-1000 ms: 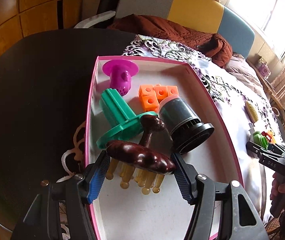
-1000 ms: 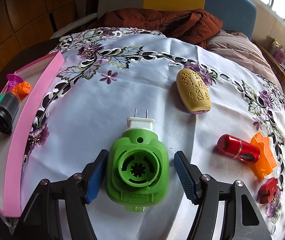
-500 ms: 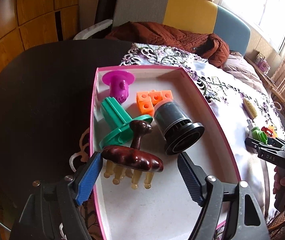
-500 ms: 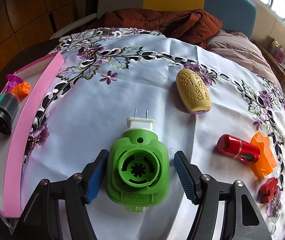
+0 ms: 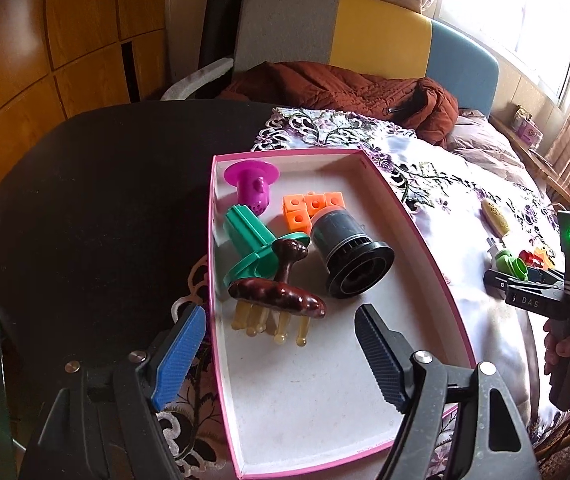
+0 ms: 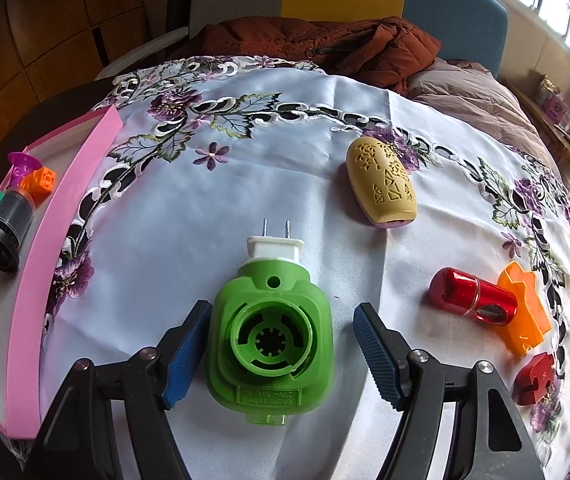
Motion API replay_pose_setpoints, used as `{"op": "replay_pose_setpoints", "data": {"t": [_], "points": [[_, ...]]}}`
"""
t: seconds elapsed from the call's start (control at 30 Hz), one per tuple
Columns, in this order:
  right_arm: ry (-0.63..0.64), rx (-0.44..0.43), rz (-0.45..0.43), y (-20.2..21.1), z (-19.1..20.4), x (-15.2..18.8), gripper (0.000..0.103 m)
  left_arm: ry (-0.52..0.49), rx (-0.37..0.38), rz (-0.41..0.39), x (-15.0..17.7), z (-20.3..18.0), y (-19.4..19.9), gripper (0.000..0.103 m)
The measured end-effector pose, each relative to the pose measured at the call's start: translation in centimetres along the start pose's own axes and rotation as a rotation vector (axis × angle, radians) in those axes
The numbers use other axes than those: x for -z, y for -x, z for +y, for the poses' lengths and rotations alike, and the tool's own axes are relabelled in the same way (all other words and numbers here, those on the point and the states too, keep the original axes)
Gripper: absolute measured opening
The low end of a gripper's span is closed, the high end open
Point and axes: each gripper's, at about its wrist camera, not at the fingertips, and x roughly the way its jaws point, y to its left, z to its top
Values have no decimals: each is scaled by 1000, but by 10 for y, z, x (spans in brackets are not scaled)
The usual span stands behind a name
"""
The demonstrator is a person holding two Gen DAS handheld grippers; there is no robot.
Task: Organize rigid objects
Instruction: 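Lower the massager into the tray and open the left gripper, then carry the green plug device into the tray and open the right gripper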
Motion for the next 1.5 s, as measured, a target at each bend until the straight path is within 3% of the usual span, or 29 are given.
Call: {"op": "replay_pose_setpoints", "data": {"t": [0.7,0.83,1.0,1.23,1.5], "points": [[51,57,-36,4,6,-1,71,-14,-7,4,9,1,9,78],[54,38,-32,5,6,-1,55,-13,-7,7,10,1,9,78],[67,43,-32,5,9,0,53,-9,-10,11,11,3,7,78],[56,39,-31,5,9,1,53,38,31,12,12,13,9,78],[10,28,1,9,11,1,52,121,27,3,17,43,13,77]]}}
